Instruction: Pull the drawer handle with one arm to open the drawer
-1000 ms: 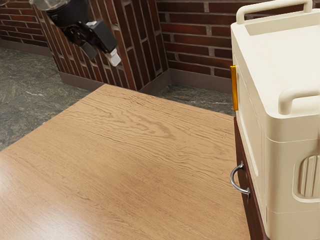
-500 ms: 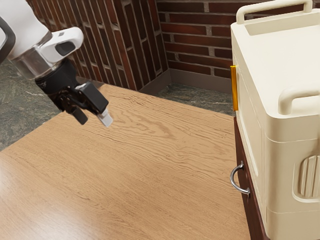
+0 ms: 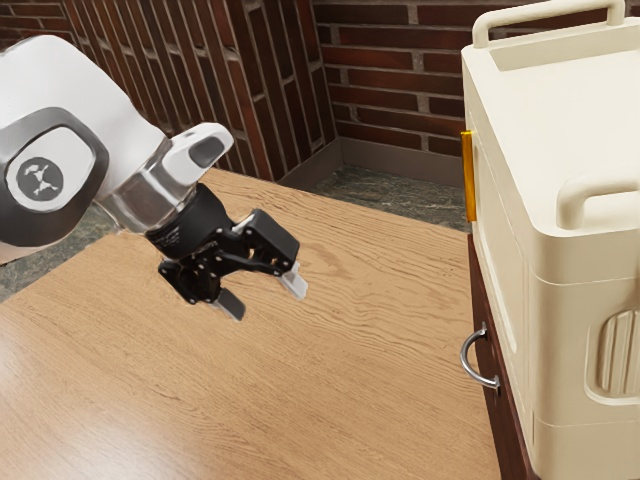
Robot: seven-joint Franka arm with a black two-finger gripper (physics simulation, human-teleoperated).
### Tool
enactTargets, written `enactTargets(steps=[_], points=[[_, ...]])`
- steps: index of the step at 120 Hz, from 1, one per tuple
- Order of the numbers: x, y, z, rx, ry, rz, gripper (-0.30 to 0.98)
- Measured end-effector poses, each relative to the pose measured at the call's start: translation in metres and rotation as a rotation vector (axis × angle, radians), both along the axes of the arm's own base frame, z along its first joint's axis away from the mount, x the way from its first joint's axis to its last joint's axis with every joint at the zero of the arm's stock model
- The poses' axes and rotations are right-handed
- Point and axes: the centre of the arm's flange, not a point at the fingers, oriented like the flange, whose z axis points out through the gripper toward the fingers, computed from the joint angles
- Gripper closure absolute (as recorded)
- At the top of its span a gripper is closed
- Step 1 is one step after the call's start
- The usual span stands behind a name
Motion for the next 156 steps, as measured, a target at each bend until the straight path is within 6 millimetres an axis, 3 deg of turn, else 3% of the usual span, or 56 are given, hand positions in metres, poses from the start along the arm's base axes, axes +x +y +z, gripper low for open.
enactTargets(steps=[29,45,112,156], points=[[0.033,-0.054,-0.031,-0.085,0.026,0.000,0.00],[0.045,-0.074,-0.049,-0.127,0.034,0.009,0.00],[0.058,-0.106,-0.091,-0.182,0.068,0.060,0.00],[0.064,-0.113,-0.096,-0.204,0.046,0.090,0.00]])
